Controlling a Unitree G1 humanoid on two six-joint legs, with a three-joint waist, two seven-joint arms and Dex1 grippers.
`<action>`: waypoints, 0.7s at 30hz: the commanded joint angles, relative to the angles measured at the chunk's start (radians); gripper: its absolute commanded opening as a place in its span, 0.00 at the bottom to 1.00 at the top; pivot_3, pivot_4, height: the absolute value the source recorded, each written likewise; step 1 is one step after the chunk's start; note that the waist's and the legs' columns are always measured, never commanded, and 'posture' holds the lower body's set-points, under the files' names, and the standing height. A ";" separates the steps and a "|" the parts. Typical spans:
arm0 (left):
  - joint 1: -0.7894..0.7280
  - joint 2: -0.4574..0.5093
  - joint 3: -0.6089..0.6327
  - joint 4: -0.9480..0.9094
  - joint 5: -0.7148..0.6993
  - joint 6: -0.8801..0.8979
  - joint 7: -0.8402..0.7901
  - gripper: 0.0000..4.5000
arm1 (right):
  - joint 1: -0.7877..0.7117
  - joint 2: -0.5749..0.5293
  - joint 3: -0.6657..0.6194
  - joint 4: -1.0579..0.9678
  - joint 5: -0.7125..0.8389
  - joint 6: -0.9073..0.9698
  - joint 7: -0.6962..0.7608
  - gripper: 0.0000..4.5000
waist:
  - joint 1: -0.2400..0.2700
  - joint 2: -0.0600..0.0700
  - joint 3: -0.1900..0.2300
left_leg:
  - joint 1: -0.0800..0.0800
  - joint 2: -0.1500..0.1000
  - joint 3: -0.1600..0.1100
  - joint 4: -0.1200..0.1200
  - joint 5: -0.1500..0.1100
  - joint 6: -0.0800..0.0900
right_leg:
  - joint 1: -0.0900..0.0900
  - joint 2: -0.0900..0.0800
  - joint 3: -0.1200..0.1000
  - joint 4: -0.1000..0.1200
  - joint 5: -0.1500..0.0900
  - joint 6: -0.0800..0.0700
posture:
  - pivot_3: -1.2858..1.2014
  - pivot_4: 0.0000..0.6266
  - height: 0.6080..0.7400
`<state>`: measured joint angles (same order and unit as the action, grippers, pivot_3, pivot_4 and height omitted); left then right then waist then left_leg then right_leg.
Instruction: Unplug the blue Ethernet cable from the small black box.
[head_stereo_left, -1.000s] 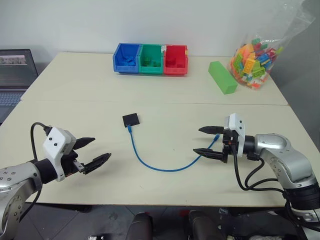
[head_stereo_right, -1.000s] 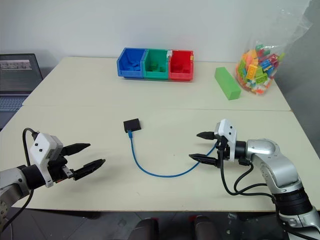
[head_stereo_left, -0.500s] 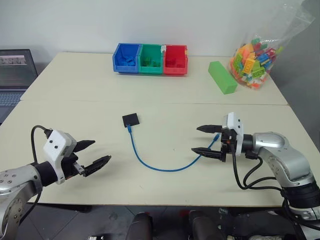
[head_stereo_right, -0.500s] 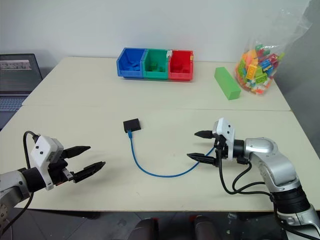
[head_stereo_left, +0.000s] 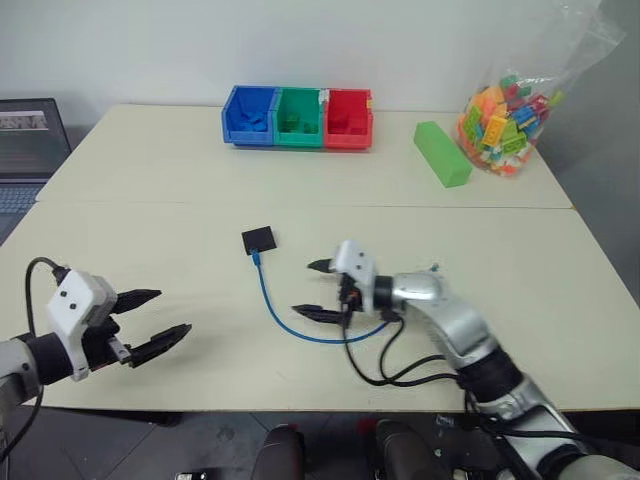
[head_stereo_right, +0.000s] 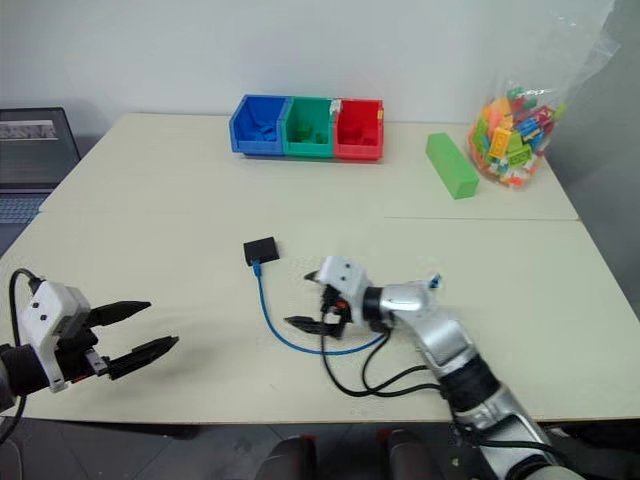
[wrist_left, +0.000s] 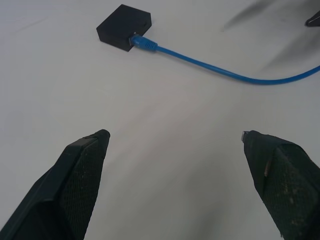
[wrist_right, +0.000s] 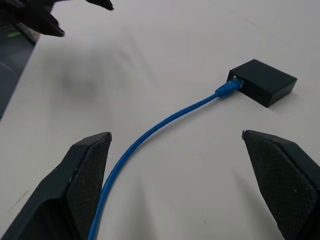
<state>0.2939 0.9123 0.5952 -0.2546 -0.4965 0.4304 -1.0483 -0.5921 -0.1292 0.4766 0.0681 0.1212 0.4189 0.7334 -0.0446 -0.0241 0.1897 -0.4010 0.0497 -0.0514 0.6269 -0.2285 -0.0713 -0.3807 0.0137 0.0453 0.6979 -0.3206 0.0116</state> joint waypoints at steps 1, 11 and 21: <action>-0.003 0.018 0.033 0.003 -0.002 -0.031 -0.029 1.00 | -0.058 0.106 0.039 0.084 -0.077 0.017 -0.106 0.99 | 0.001 0.000 0.000 | 0.000 0.000 0.000 0.000 0.000 0.000 | 0.000 0.000 0.000 0.000 0.000 0.000 | 0.52 0.24 1.00; -0.016 0.007 0.001 -0.034 -0.006 -0.030 -0.026 1.00 | -0.106 0.253 0.054 0.268 -0.160 0.071 -0.207 0.99 | 0.001 -0.001 -0.001 | 0.000 0.000 0.000 -0.001 0.000 0.000 | -0.001 -0.001 0.000 0.000 0.000 0.000 | 0.52 0.24 1.00; -0.027 0.016 -0.021 -0.077 -0.049 0.029 -0.054 1.00 | -0.130 0.282 0.045 0.303 -0.165 0.134 -0.198 0.55 | -0.006 -0.001 -0.001 | 0.000 0.001 0.000 -0.001 0.000 0.000 | -0.001 -0.001 0.000 0.001 0.000 0.000 | 0.52 0.24 1.00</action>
<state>0.2681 0.9154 0.5621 -0.3048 -0.5286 0.4544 -1.0947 -0.7105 0.1298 0.5235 0.3678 -0.0407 0.5347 0.5246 -0.0507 -0.0254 0.1889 -0.4007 0.0510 -0.0515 0.6256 -0.2286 -0.0714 -0.3819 0.0131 0.0452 0.6987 -0.3205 0.0113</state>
